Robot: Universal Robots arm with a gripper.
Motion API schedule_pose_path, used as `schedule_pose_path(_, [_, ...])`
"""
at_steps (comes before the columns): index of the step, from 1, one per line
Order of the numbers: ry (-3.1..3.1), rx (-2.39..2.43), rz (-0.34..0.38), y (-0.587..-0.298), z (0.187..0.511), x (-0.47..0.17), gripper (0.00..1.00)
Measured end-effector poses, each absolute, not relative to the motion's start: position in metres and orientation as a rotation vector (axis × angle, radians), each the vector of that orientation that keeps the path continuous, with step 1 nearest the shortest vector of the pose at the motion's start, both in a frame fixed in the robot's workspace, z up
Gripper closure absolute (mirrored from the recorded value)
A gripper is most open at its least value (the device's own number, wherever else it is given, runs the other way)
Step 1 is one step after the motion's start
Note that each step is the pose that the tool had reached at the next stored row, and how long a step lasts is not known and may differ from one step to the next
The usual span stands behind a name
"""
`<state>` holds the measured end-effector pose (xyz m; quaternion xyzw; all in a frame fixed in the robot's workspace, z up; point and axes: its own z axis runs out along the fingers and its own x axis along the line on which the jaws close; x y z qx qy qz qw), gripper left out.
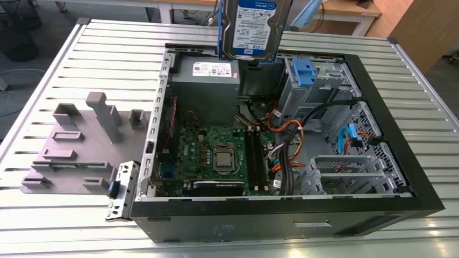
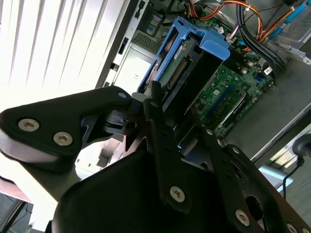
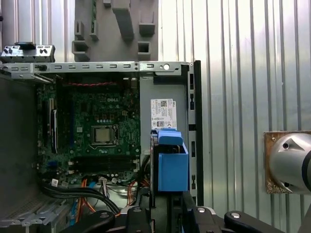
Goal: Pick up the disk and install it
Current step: 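Pick up the disk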
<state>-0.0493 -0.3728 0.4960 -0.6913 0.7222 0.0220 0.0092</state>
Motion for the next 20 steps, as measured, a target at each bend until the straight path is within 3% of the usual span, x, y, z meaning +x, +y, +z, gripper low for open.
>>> schedule_pose_path(20, [2.255, -2.159, 0.069, -0.416, 0.496, -0.049, 0.65])
